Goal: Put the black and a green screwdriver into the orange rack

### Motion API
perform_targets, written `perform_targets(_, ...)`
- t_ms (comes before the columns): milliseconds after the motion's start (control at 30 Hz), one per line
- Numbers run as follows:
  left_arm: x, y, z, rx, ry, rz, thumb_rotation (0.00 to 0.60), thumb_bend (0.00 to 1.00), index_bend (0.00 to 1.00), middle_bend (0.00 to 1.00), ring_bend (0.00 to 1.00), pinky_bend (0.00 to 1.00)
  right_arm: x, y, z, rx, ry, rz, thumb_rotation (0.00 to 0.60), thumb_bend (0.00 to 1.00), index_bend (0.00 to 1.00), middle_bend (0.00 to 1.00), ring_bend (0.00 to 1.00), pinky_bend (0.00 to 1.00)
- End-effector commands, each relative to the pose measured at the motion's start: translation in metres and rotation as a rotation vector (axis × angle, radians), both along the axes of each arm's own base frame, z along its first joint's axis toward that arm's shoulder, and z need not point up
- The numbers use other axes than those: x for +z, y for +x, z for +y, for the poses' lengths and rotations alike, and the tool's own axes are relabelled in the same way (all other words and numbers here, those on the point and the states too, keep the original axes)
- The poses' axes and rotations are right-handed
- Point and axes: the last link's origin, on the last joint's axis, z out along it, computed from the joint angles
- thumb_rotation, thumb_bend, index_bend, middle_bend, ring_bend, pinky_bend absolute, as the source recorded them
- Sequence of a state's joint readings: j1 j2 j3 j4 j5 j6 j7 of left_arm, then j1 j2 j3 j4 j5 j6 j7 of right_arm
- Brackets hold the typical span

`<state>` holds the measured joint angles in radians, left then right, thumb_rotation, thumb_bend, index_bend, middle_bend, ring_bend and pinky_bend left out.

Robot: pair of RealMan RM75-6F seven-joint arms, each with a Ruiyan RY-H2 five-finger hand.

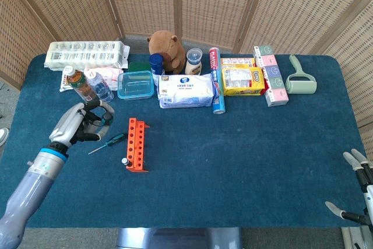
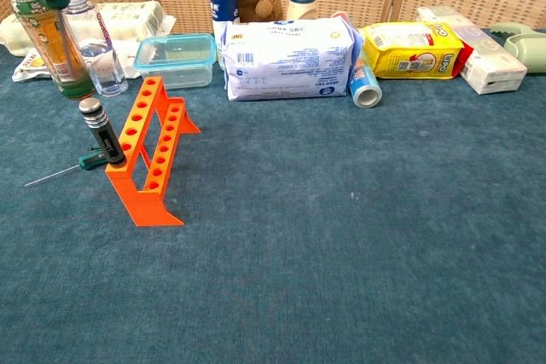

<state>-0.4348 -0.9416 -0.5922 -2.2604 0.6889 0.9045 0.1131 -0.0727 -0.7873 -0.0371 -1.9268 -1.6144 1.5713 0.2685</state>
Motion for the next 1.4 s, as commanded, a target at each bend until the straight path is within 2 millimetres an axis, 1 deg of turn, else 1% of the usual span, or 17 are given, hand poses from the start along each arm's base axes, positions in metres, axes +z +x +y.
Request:
perform_targets(33, 0.001, -0.011, -0.018, -0.078, -0.04, -0.089, 0.6, 0.64, 0.43, 0.81, 0.72, 0.85, 0.0, 0.0, 0.001, -0.001, 0.003, 0.0, 0.6, 0.04, 0.0, 0.0, 0.01, 0.0)
perform_targets(167, -0.002, -0.018, -0.025, -0.106, -0.043, -0.156, 0.6, 0.64, 0.43, 0.81, 0.72, 0.85, 0.0, 0.0, 0.001, 0.0, -0.001, 0.0, 0.6, 0.03, 0.0, 0.0, 0.01, 0.0)
perform_targets(367, -0.009, -0.039, -0.035, -0.1, -0.082, -0.218, 0.6, 0.64, 0.43, 0.81, 0.72, 0.85, 0.0, 0.0, 0.0, 0.0, 0.0, -0.001, 0.6, 0.03, 0.0, 0.0, 0.01, 0.0)
perform_targets(467, -0.014, -0.047, -0.039, -0.094, -0.12, -0.259, 0.6, 0.64, 0.43, 0.81, 0.72, 0.85, 0.0, 0.0, 0.001, 0.001, 0.0, 0.0, 0.6, 0.03, 0.0, 0.0, 0.01, 0.0)
perform_targets(800, -0.015, -0.061, -0.042, -0.108, -0.151, -0.354, 0.6, 0.64, 0.43, 0.81, 0.72, 0.85, 0.001, 0.0, 0.001, 0.003, -0.004, -0.002, 0.6, 0.03, 0.0, 0.0, 0.01, 0.0)
perform_targets(933, -0.017, -0.064, -0.04, -0.114, -0.158, -0.379, 0.6, 0.64, 0.43, 0.81, 0.72, 0.85, 0.001, 0.0, 0.001, 0.003, -0.005, -0.003, 0.6, 0.03, 0.0, 0.0, 0.01, 0.0)
perform_targets(1133, -0.019, -0.06, -0.039, -0.16, -0.158, -0.398, 0.6, 0.64, 0.43, 0.81, 0.72, 0.85, 0.001, 0.0, 0.001, 0.003, -0.004, -0.002, 0.6, 0.03, 0.0, 0.0, 0.01, 0.0)
perform_targets(1300, -0.03, -0.058, -0.036, -0.178, -0.168, -0.404, 0.6, 0.64, 0.43, 0.81, 0.72, 0.85, 0.002, 0.0, 0.001, 0.003, -0.006, -0.003, 0.6, 0.03, 0.0, 0.0, 0.01, 0.0)
perform_targets(1400, -0.033, -0.058, -0.035, -0.187, -0.162, -0.398, 0.6, 0.64, 0.43, 0.81, 0.72, 0.85, 0.002, -0.001, 0.001, 0.002, -0.007, -0.004, 0.6, 0.03, 0.0, 0.0, 0.01, 0.0)
